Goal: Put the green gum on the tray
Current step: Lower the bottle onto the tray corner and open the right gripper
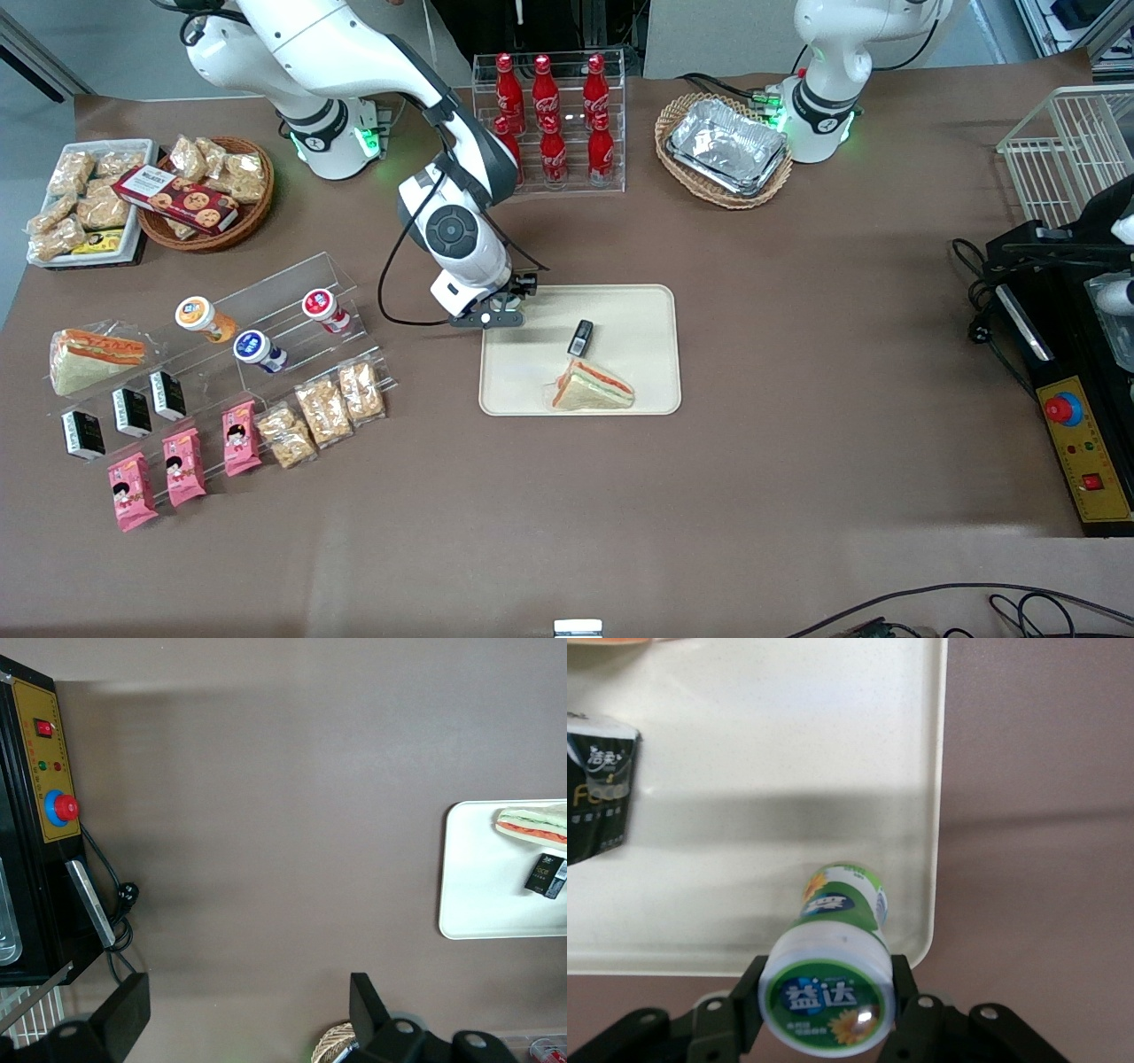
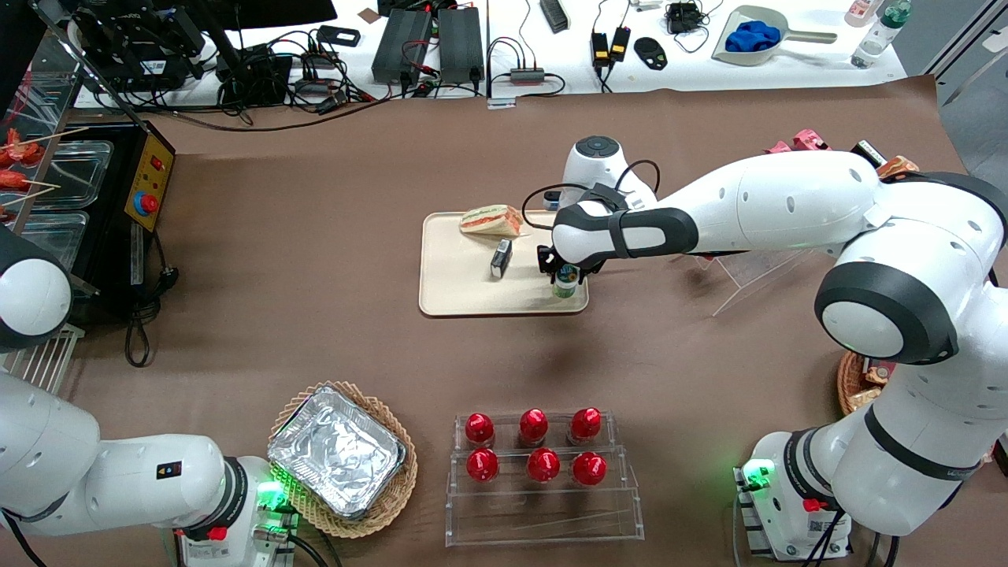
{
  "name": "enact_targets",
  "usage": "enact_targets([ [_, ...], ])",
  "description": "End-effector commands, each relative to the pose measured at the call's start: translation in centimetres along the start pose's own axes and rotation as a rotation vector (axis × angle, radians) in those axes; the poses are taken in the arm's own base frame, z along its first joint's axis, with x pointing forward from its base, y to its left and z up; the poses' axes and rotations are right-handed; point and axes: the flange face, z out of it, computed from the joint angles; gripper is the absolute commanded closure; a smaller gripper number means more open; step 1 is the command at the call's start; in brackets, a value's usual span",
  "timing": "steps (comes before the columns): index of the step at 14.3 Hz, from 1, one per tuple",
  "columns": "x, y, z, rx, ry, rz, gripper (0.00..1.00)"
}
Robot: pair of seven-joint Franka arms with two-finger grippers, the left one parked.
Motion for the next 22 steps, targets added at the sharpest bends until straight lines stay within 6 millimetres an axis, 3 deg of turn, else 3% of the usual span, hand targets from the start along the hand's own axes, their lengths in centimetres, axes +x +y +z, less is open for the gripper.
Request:
enact_targets([
  [1,0.1,-0.4,-0.4,0.015,0.011,0.014,0.38],
  [2,0.1,-0.3,-0.2,0.013,0.009,0.02,0.0],
  [7,0.7,0.0,-1.3,0.023,0.016,0.025,0.0],
  [9,1.5,0.2,-4.4,0.041,0.027,0.025,0.0],
  [11,2.6,1.4,-8.9,0.07,0.048,0.05,0.0],
  [14,3.7,5.5,-14.6,0.055,0.07,0.03,0.0],
  [16,4.8,9.4,-18.7,0.028,0.101,0.022,0.0],
  [19,6.3,14.9,-25.1,0.015,0.011,-0.015,0.0],
  [22,7.0,19.5,-29.6,0.015,-0.04,-0.021,0.0],
])
